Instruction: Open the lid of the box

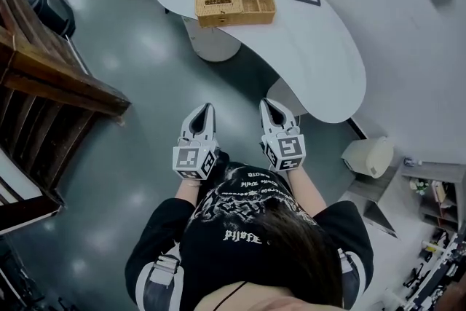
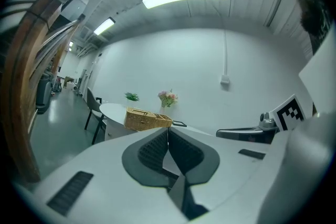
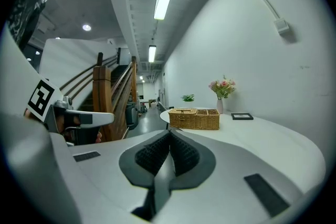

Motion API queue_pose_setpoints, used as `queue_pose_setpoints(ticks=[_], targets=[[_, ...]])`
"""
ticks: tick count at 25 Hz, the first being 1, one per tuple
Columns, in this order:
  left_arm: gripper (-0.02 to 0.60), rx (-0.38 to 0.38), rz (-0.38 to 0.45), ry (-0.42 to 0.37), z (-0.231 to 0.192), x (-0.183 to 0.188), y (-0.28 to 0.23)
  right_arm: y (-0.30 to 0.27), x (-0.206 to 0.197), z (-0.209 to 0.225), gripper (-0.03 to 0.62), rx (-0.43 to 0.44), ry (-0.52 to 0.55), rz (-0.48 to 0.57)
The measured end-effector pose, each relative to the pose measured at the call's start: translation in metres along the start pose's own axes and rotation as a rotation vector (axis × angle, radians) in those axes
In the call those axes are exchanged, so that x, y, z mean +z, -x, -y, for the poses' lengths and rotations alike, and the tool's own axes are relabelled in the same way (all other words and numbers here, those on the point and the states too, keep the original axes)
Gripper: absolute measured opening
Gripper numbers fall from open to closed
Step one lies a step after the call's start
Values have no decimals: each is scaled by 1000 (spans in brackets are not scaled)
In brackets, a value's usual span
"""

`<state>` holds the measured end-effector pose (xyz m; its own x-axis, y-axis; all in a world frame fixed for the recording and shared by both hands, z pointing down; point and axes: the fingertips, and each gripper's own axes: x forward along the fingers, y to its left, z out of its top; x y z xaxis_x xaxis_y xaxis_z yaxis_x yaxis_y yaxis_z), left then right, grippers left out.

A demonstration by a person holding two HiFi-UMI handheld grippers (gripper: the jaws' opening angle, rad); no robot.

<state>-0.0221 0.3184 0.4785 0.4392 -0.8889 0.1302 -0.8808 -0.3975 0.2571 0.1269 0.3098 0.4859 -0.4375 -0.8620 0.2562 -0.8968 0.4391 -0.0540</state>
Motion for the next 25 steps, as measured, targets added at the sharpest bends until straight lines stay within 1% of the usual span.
queue_pose_setpoints(ticks=[7,11,15,19,22,25], targets=[[23,-54,-11,-13,-38,15,-30,-47,10,-6,26,-43,-6,-2],[23,-68,-16,10,-66,20,-40,-77,17,-17,26,-29,-27,5],[23,-81,-14,24,-88,27,-50,-101,27,-23,26,-38,-71,25],[23,-81,-23,20,-100,27,-57,-120,28,-37,26,-19,6,8],[23,-73,-14,25,-105,31,-66,-134,31,-38,26,1,13,5],[23,-55,-8,29,-109,32,-77,-149,35,-29,26,13,10,9]])
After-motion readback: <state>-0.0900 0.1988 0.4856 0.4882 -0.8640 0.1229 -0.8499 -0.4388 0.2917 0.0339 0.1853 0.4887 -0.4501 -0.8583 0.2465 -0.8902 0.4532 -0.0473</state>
